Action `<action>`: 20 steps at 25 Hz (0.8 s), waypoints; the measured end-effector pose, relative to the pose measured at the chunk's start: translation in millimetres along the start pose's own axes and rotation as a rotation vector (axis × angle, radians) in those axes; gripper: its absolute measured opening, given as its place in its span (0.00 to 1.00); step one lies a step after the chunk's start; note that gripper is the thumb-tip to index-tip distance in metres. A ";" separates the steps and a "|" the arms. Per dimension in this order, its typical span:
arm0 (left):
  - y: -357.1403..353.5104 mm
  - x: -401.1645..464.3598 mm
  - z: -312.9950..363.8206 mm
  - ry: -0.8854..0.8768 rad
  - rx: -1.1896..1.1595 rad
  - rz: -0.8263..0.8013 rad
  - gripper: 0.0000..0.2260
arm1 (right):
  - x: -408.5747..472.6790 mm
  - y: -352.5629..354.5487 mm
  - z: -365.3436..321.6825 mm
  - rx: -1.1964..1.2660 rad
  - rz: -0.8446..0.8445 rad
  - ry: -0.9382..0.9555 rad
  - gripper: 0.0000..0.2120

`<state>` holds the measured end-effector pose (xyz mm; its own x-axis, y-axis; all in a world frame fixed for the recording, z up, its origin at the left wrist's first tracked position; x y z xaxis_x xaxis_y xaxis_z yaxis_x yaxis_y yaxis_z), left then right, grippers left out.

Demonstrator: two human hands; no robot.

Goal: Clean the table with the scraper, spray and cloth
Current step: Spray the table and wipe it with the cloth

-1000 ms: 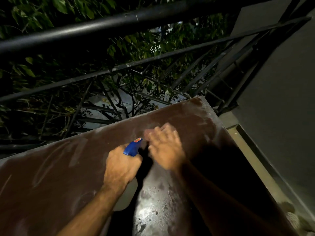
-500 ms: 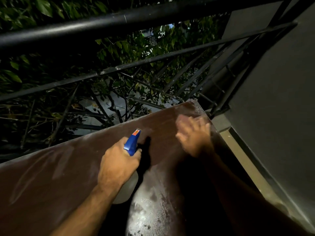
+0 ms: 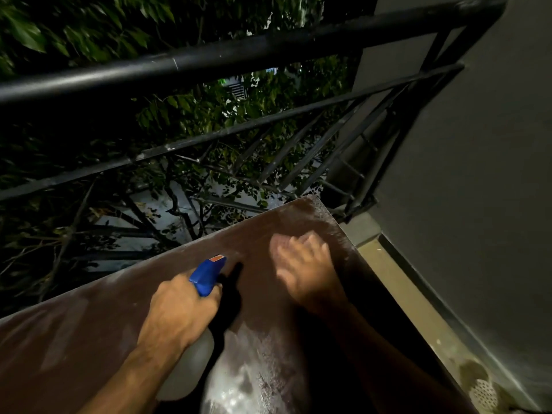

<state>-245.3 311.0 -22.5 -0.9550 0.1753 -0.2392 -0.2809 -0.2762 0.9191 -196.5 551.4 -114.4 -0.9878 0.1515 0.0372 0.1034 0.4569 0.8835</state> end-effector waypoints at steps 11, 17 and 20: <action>-1.2 14.1 -10.4 0.096 0.056 0.017 0.13 | 33.2 16.2 22.6 0.006 0.057 -0.144 0.26; 1.4 12.2 -7.3 0.068 0.044 0.035 0.11 | -46.6 -2.2 -16.6 -0.041 -0.131 0.381 0.24; -4.1 13.9 -8.0 0.030 0.094 0.047 0.12 | 14.1 23.1 35.7 -0.023 -0.037 0.054 0.25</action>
<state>-258.2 307.1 -32.1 -0.9697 0.1355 -0.2031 -0.2269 -0.1933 0.9545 -203.9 595.4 -110.1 -0.9958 0.0872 0.0284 0.0641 0.4409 0.8953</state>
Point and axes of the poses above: each hand's wrist, its own x-axis towards the middle knuckle, its own y-axis out of the back of the hand, z = x × y, the point moved 6 cm from there along x, towards the middle knuckle, and after that the axes turned 13 degrees about x, right-handed, at the moved point
